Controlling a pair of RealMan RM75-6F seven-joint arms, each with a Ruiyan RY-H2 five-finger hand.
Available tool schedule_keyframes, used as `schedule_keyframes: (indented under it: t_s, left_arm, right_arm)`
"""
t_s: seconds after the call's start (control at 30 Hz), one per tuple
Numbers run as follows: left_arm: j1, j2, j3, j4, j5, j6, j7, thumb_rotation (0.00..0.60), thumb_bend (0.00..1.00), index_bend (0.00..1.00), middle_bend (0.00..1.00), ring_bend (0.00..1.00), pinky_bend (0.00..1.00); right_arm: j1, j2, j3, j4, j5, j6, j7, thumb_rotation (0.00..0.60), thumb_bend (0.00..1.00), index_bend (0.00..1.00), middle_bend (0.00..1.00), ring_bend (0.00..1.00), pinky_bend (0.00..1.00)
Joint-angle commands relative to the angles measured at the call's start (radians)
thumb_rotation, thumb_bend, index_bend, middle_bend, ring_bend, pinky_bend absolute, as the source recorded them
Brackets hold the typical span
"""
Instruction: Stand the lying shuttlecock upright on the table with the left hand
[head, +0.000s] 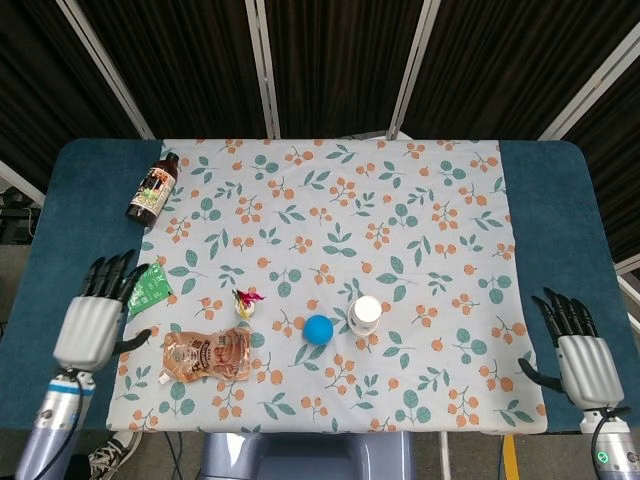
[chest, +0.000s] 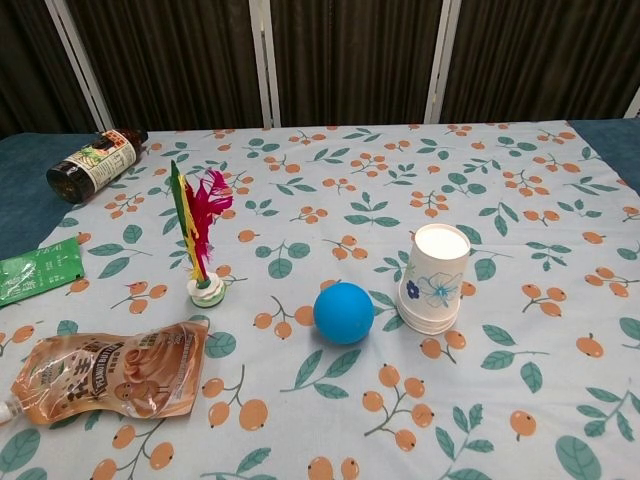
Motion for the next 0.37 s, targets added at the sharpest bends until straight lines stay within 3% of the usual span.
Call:
schedule_keyframes:
  t_s: [0.03,0.37]
  left_arm:
    - [0.089,0.044,0.061,0.095,0.058,0.082,-0.005,0.600,0.15,0.09,0.00,0.00,0.00]
    - [0.188,0.084,0.076,0.138,0.069,0.112,-0.102,0.600,0.15,0.07,0.00,0.00,0.00]
  right_arm:
    - [0.000,-0.005,-0.001,0.001,-0.003,0.002,-0.015,0.600,0.14,0.09,0.00,0.00,0.00]
    - [-0.001,-0.010,-0.004,0.004,-0.015,0.011,-0.040,0.600,0.14,0.09,0.00,0.00,0.00]
